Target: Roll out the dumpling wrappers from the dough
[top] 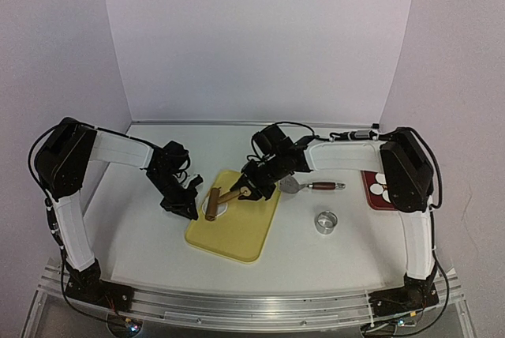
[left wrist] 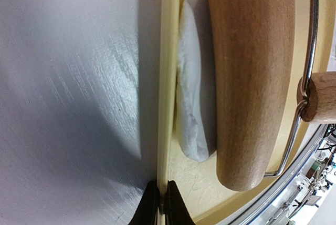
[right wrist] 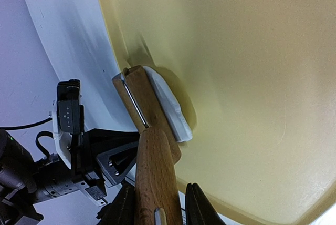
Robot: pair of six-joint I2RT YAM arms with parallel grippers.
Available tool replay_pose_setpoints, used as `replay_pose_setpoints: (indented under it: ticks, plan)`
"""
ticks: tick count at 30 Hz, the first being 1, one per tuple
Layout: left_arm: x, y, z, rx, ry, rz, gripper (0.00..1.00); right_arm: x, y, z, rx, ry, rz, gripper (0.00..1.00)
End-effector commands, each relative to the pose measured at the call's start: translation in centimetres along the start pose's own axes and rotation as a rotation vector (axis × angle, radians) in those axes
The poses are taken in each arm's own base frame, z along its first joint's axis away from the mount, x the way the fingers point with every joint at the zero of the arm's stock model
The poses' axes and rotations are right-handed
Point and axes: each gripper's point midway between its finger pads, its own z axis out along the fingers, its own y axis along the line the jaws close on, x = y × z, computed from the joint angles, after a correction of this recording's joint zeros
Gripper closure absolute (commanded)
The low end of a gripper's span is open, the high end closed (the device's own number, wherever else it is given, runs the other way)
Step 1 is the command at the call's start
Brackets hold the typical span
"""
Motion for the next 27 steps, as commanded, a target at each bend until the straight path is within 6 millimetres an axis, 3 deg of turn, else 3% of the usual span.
replay_pose_setpoints:
  ticks: [1, 14, 27]
  plan:
    - [0.0, 2.8, 0.1, -0.108, -0.01, -0.022, 1.0, 0.5, -19.2, 1.6, 0.645, -0.041, 0.191, 1.0]
    - [0.0, 3.7, -0.3, -0.143, -0.024, -0.042, 1.0, 0.1, -25.0, -2.4, 0.757, -0.074, 0.294, 1.0]
    - [-0.1, 3.7, -0.5, -0.142, -0.032, -0.04, 1.0, 0.7, -27.3, -3.1, 0.816, -0.06, 0.32, 1.0]
